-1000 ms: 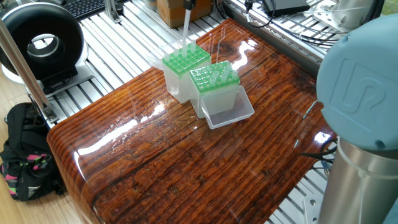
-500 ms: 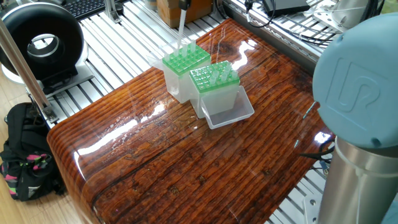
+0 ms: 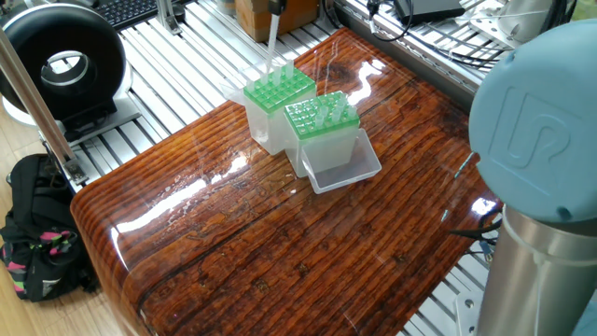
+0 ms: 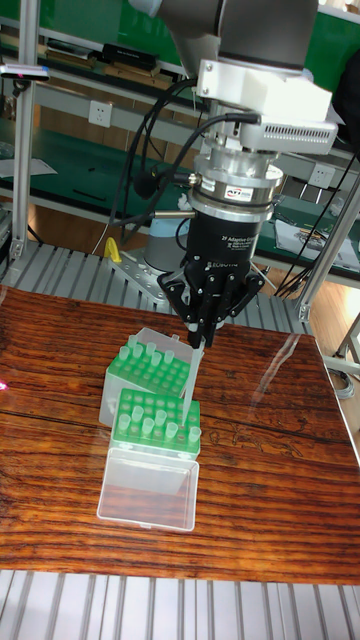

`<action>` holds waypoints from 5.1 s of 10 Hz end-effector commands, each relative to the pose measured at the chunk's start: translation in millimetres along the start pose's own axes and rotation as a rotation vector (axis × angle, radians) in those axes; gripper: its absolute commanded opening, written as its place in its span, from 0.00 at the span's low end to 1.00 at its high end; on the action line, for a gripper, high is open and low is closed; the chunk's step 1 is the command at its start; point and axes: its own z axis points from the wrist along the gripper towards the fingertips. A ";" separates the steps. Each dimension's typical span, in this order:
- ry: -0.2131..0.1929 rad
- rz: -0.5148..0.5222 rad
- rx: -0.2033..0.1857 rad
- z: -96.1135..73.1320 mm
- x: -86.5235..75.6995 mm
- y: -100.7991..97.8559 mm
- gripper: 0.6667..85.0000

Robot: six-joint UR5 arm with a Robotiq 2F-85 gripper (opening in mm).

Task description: Transfer all large pipette tips from one holder to another

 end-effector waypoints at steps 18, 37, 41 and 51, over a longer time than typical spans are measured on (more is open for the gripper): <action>0.024 -0.006 0.002 13.1 4.0 7.0 0.15; 0.039 -0.042 -0.012 18.7 4.8 8.6 0.36; 0.097 -0.038 0.022 13.7 27.6 -2.2 0.34; 0.130 -0.028 0.042 46.9 108.4 -41.4 0.35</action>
